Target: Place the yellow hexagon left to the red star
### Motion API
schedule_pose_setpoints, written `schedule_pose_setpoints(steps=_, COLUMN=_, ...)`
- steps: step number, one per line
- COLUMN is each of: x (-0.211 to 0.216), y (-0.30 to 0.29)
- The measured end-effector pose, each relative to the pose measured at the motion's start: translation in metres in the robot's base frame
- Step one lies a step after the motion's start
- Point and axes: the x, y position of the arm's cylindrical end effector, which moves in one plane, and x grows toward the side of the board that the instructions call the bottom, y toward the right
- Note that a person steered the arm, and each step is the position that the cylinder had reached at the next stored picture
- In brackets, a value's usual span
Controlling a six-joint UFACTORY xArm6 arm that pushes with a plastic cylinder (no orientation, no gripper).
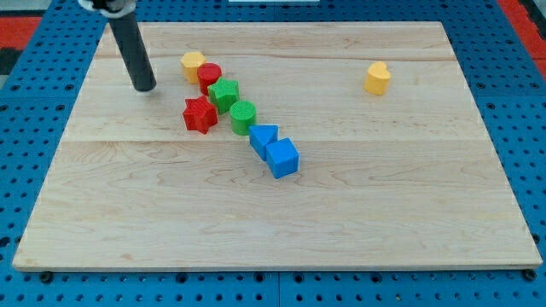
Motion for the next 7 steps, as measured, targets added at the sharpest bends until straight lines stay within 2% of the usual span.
schedule_pose_setpoints(steps=1, x=-0.055, y=-0.002)
schedule_pose_setpoints(steps=2, x=-0.082, y=0.011)
schedule_pose_setpoints(steps=3, x=-0.082, y=0.064)
schedule_pose_setpoints(steps=4, x=-0.063, y=0.093)
schedule_pose_setpoints(steps=7, x=-0.017, y=0.070)
